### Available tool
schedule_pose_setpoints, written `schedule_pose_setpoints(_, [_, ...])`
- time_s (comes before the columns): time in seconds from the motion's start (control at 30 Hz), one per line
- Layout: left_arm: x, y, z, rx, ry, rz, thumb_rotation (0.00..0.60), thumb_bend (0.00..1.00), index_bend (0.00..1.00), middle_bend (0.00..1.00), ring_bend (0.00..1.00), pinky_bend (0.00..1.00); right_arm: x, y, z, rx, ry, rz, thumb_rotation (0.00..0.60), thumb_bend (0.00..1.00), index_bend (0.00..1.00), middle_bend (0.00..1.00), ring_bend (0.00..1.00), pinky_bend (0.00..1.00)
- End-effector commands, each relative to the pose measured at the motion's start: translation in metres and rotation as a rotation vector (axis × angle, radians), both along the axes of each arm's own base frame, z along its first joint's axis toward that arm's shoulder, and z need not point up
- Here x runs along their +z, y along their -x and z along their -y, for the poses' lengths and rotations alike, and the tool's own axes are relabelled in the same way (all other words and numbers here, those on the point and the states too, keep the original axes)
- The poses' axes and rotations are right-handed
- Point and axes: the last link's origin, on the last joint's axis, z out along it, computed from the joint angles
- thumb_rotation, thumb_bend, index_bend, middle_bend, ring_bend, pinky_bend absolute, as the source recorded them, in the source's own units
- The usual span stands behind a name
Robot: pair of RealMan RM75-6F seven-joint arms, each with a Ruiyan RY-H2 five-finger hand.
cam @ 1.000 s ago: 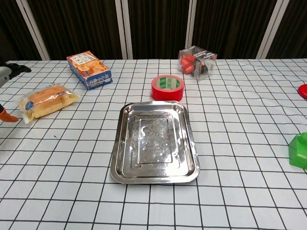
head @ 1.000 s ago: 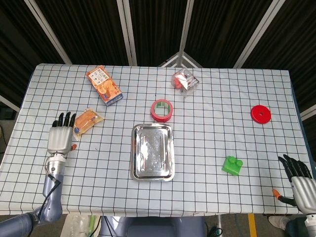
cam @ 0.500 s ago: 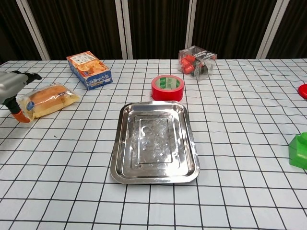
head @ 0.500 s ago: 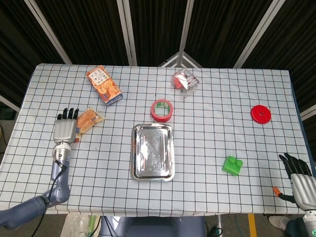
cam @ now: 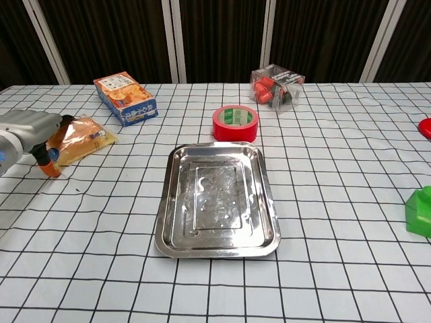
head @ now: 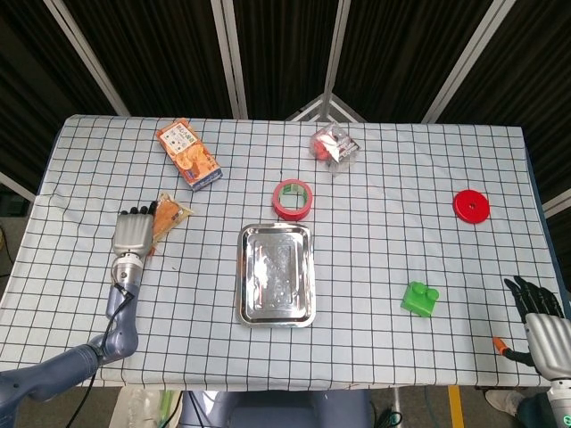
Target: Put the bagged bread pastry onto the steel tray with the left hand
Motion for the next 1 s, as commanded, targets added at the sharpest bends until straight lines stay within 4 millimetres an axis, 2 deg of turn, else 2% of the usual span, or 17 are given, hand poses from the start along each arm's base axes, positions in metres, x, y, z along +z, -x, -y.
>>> schedule_pose_setpoints(0.03, [0.0,-0.002,0.0,-0.004,-0.01,0.008,0.6,0.25,0.23,0.4,0.39,0.42,0.0,0.0,0.0,0.002,0.0,0.0,0.6,0.3,0.0,0.0,0.0,0.0])
schedule_pose_setpoints(0.27, [0.007,-0.01,0.006,-0.046,-0.047,0.045,0.6,0.26,0.27,0.46,0.44,0.47,0.0,-0.001,0.0,0.004,-0.002,0.0,0.6,0.3,0.0,0.0,0.0,0.0])
schedule_pose_setpoints(0.4, [0.02,-0.016,0.012,-0.081,-0.082,0.069,0.6,0.26,0.29,0.47,0.45,0.48,-0.002,-0.001,0.0,0.005,-0.008,-0.001,0.6,0.3,0.0,0.0,0.0,0.0])
schedule_pose_setpoints(0.57, [0.035,-0.033,0.022,-0.158,-0.122,0.112,0.6,0.26,0.28,0.47,0.45,0.48,-0.003,-0.002,0.0,0.004,-0.011,0.0,0.6,0.3,0.0,0.0,0.0,0.0])
schedule_pose_setpoints(0.67, [0.038,-0.052,0.026,-0.218,-0.124,0.139,0.6,0.26,0.28,0.46,0.45,0.48,-0.002,-0.002,0.0,0.007,-0.012,0.005,0.6,0.3,0.0,0.0,0.0,0.0])
schedule_pose_setpoints(0.77, [0.032,-0.079,0.027,-0.282,-0.108,0.158,0.6,0.26,0.29,0.45,0.45,0.48,-0.001,-0.002,0.0,0.008,-0.01,0.012,0.6,0.3,0.0,0.0,0.0,0.0])
schedule_pose_setpoints(0.87, [0.017,-0.11,0.026,-0.346,-0.083,0.173,0.6,0.26,0.31,0.44,0.45,0.48,0.001,-0.002,0.001,0.013,-0.004,0.023,0.6,0.3,0.0,0.0,0.0,0.0])
schedule_pose_setpoints(0.9, [0.008,-0.124,0.026,-0.379,-0.064,0.175,0.6,0.26,0.31,0.44,0.45,0.48,0.003,-0.002,0.001,0.015,-0.002,0.026,0.6,0.3,0.0,0.0,0.0,0.0])
schedule_pose_setpoints(1.0, [-0.015,-0.152,0.026,-0.417,-0.022,0.176,0.6,0.26,0.31,0.44,0.44,0.48,0.005,-0.001,0.002,0.014,0.0,0.034,0.6,0.3,0.0,0.0,0.0,0.0])
